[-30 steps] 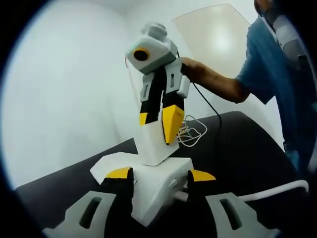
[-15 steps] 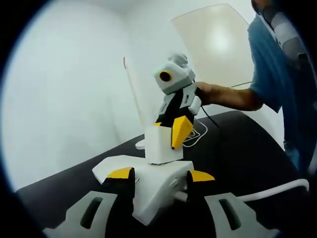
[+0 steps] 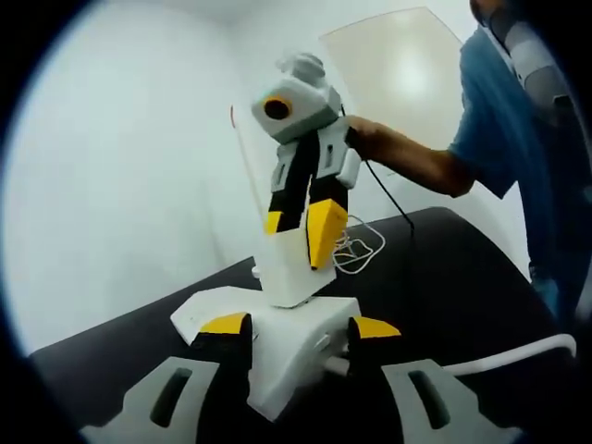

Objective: Insert the desk lamp plug into the socket, turn on the power strip switch, turn on the lamp switch, then turn off the lamp switch, turn off the power strip switch, and remove the plug from the socket.

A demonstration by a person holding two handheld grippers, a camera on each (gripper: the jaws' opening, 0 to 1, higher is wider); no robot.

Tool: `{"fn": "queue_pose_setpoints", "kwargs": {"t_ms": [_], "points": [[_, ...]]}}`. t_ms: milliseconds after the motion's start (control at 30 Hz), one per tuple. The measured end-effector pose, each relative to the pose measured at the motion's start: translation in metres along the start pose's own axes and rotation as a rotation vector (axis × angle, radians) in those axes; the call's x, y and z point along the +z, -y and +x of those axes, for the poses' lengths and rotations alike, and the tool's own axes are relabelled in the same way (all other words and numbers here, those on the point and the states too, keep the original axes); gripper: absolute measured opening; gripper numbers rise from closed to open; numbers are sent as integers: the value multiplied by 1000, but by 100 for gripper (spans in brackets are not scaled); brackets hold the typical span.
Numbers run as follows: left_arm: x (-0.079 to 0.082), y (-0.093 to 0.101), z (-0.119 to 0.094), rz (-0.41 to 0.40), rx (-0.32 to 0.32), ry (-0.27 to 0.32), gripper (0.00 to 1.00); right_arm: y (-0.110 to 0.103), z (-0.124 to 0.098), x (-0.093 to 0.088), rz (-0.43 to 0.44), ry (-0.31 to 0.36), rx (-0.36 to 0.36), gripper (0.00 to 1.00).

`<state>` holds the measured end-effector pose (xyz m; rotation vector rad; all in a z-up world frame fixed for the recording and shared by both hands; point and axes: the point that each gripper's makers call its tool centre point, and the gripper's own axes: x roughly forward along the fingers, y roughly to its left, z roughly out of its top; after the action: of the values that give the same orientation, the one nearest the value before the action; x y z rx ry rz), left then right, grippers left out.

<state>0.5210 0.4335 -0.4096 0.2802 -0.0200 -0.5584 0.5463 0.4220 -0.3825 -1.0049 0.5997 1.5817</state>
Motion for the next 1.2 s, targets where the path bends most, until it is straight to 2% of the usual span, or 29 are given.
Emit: {"fn": "queue_pose_setpoints", "kwargs": {"t_ms": [100, 233, 300, 400, 467, 567, 667, 867, 967, 1100, 1200], "points": [[1, 1, 0, -3, 4, 4, 39, 2, -1, -1, 5, 13, 3, 23], [1, 3, 0, 0, 1, 1, 38, 3, -1, -5, 36, 147, 27, 24], [2, 3, 1, 2, 0, 2, 38, 3, -4, -19, 119, 186, 54, 24], [3, 3, 0, 4, -1, 5, 38, 6, -12, -30, 193, 266, 58, 24], [2, 3, 0, 3, -2, 5, 38, 14, -21, -30, 256, 332, 44, 24], [3, 3, -1, 2, -1, 7, 38, 17, -26, -28, 332, 386, 100, 24], [5, 5, 0, 11, 0, 11, 38, 18, -28, -26, 396, 412, 149, 24], [7, 4, -6, 26, 2, 2, 39, 39, -42, -25, 502, 473, 179, 24], [2, -4, -10, -4, 9, -13, 43, 52, -44, -33, 579, 484, 194, 24], [-2, -9, -15, -29, 2, -22, 46, 56, -40, -45, 711, 494, 279, 24], [-4, -12, -16, -38, -1, -24, 48, 67, -33, -59, 766, 495, 274, 24]]}}
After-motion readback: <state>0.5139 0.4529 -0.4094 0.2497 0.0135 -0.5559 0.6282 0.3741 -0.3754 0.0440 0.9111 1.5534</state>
